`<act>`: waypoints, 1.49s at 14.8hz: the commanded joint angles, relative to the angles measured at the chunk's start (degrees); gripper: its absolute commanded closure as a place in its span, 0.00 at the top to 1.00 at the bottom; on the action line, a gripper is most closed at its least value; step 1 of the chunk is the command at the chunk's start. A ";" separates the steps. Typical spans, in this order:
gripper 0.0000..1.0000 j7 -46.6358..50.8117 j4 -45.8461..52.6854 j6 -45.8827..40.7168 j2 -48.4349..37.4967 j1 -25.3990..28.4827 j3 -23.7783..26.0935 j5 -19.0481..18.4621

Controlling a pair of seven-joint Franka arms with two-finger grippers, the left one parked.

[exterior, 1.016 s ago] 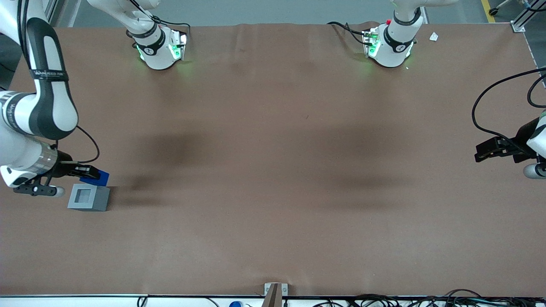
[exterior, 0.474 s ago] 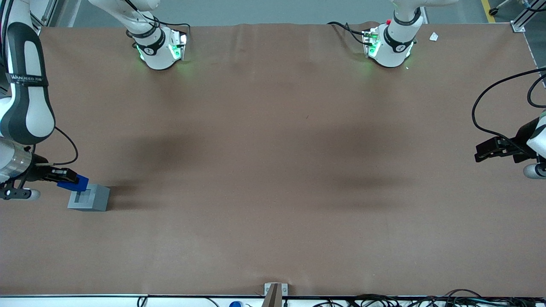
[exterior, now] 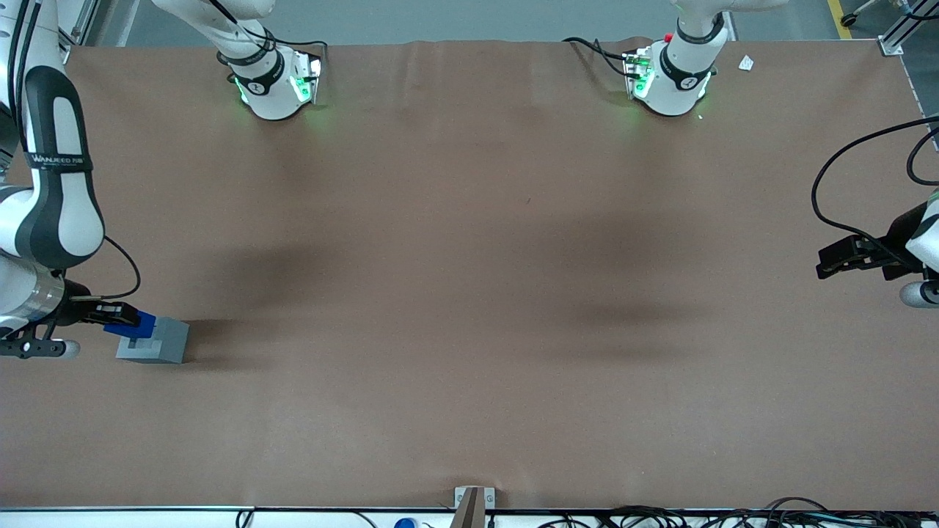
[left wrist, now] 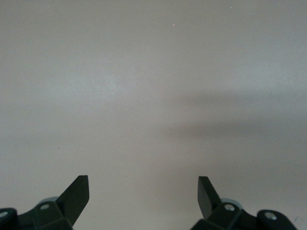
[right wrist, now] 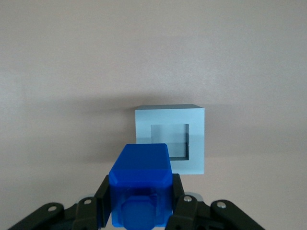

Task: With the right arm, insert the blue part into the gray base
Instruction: 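Lower the blue block into the gray base's hole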

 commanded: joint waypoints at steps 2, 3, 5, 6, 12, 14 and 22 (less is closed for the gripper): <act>0.03 -0.72 2.54 -0.26 1.77 -1.39 0.72 -2.15; 0.03 -0.64 2.54 -0.26 1.95 -1.39 0.63 -2.16; 0.03 -0.64 2.45 -0.17 2.39 -1.39 0.63 -2.16; 0.03 -0.64 2.45 -0.17 2.48 -1.47 0.72 -2.07; 0.03 -0.55 2.37 -0.43 3.09 -1.48 0.63 -1.98; 0.03 -0.64 2.37 -0.26 3.18 -1.48 0.63 -2.07; 0.03 -0.73 3.41 0.10 4.76 -2.00 0.72 -2.16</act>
